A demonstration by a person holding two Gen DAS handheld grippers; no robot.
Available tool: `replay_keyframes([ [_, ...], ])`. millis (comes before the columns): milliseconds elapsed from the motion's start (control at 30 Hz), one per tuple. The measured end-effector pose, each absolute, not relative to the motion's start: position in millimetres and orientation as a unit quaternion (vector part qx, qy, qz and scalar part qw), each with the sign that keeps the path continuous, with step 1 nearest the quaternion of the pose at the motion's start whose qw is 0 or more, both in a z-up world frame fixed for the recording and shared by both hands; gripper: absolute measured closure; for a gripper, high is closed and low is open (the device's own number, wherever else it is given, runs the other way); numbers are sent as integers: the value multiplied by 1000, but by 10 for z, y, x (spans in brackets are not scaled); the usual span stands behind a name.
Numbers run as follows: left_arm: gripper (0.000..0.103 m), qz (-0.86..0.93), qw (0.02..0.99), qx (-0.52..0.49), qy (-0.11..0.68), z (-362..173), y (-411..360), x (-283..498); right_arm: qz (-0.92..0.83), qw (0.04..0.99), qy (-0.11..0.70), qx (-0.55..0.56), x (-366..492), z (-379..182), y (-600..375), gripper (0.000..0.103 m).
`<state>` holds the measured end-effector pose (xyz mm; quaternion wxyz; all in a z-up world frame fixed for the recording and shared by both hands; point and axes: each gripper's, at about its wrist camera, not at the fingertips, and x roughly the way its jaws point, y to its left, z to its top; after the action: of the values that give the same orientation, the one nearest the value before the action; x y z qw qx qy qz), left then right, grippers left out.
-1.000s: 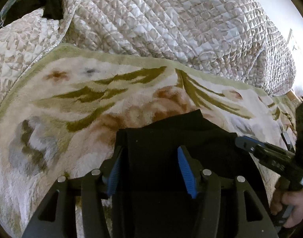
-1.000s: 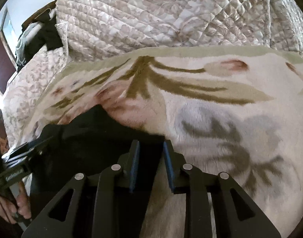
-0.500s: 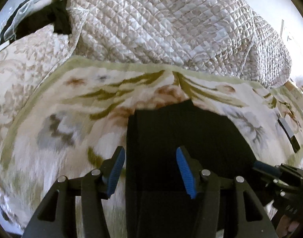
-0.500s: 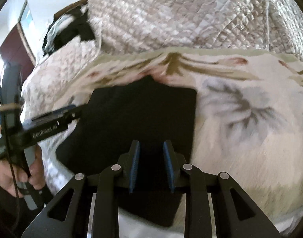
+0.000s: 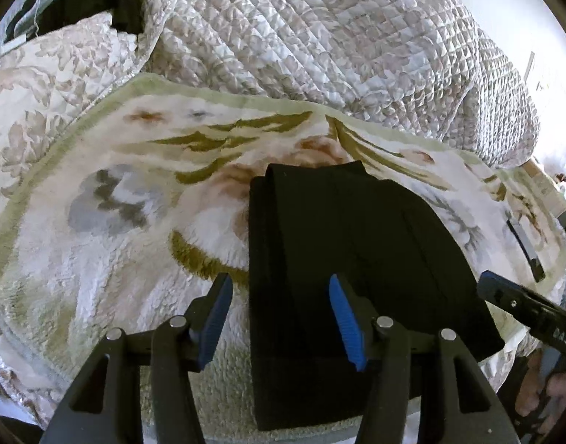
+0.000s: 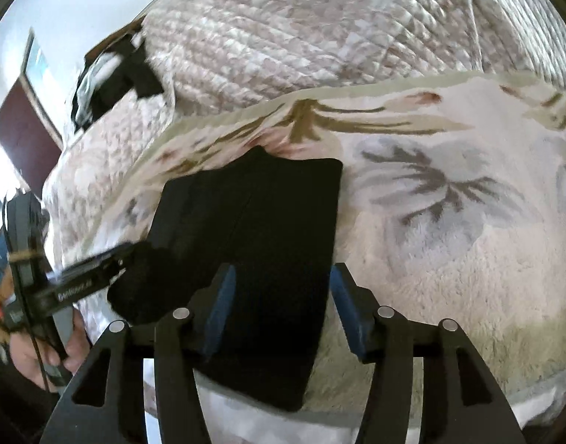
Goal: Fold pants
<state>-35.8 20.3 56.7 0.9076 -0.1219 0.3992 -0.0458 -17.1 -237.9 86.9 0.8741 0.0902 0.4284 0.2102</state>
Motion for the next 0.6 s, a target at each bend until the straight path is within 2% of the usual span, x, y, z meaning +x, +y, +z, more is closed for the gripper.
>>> replay_keyframes([
  [200, 32, -73, 890, -175, 415, 439, 321, -209, 220, 851, 459, 134, 30, 669, -2442, 49],
  [267, 25, -89, 885, -183, 419, 390, 341, -161, 227, 847, 458, 144, 76, 651, -2451, 49],
  [433, 23, -102, 884, -191, 416, 360, 315, -92, 241, 838, 462, 163, 222, 608, -2439, 49],
  [500, 25, -101, 883, -194, 415, 362, 313, -98, 240, 838, 465, 156, 232, 609, -2390, 49],
  [567, 46, -115, 879, -203, 416, 379, 314, -120, 241, 839, 465, 149, 195, 629, -2365, 59],
  [600, 47, -120, 876, -212, 417, 385, 311, -141, 241, 839, 465, 148, 177, 632, -2364, 61],
])
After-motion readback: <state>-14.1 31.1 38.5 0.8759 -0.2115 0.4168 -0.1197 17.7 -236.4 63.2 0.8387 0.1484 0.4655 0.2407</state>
